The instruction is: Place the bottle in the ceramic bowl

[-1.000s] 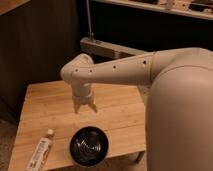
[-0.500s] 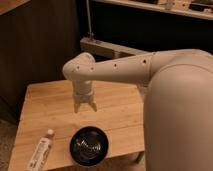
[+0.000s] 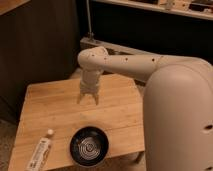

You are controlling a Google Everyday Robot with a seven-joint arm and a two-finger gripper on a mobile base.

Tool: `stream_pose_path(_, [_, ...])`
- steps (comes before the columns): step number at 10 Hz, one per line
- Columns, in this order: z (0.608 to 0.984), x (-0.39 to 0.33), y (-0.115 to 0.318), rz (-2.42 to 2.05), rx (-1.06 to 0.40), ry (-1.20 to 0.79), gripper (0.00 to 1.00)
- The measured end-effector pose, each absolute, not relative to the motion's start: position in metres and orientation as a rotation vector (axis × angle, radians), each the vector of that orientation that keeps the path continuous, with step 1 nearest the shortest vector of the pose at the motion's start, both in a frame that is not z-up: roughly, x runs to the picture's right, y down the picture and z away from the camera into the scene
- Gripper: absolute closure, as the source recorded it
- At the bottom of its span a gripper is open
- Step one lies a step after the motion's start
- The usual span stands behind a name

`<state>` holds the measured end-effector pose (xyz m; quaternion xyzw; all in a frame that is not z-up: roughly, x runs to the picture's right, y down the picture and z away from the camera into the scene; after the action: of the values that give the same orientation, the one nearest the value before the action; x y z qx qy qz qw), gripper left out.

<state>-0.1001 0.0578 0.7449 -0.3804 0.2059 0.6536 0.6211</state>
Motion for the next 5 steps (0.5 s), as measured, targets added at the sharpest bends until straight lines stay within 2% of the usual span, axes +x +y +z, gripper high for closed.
stream_pose_path(3, [0.748, -0.113, 0.058, 1.495, -1.062, 0.497, 0.35])
stream_pose_path(5, [0.739, -0.132, 0.059, 1.464, -1.092, 0.486, 0.35])
